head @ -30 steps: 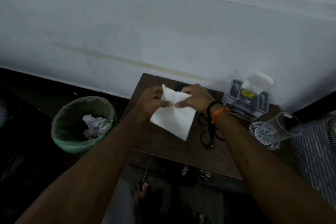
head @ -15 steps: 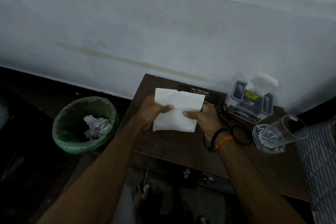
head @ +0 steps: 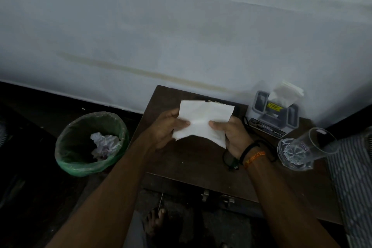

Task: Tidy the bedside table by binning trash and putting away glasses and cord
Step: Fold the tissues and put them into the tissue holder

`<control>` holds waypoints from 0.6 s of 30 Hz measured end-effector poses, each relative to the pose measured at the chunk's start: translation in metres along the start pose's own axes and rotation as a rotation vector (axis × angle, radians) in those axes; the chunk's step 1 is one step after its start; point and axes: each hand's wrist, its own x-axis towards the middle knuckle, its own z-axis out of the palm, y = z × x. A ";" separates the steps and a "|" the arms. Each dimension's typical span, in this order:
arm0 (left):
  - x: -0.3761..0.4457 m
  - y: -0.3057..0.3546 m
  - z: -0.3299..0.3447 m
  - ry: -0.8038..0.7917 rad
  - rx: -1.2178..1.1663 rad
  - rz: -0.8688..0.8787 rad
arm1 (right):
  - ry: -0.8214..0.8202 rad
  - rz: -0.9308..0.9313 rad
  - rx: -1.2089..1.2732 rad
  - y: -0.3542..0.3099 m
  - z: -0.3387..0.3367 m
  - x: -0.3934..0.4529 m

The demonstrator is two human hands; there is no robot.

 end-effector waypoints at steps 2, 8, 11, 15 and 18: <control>0.001 0.002 0.005 0.052 -0.034 -0.052 | 0.002 0.015 -0.048 -0.005 -0.003 0.000; 0.005 0.001 0.009 0.035 -0.144 -0.218 | 0.008 -0.012 -0.197 -0.016 -0.016 -0.006; 0.003 0.003 0.010 -0.009 -0.159 -0.225 | 0.025 -0.069 -0.276 -0.017 -0.020 -0.005; 0.001 0.007 0.008 -0.008 -0.270 -0.258 | 0.051 -0.167 -0.392 -0.019 -0.018 -0.005; 0.000 0.010 0.012 -0.003 -0.206 -0.256 | 0.038 -0.238 -0.461 -0.020 -0.019 -0.004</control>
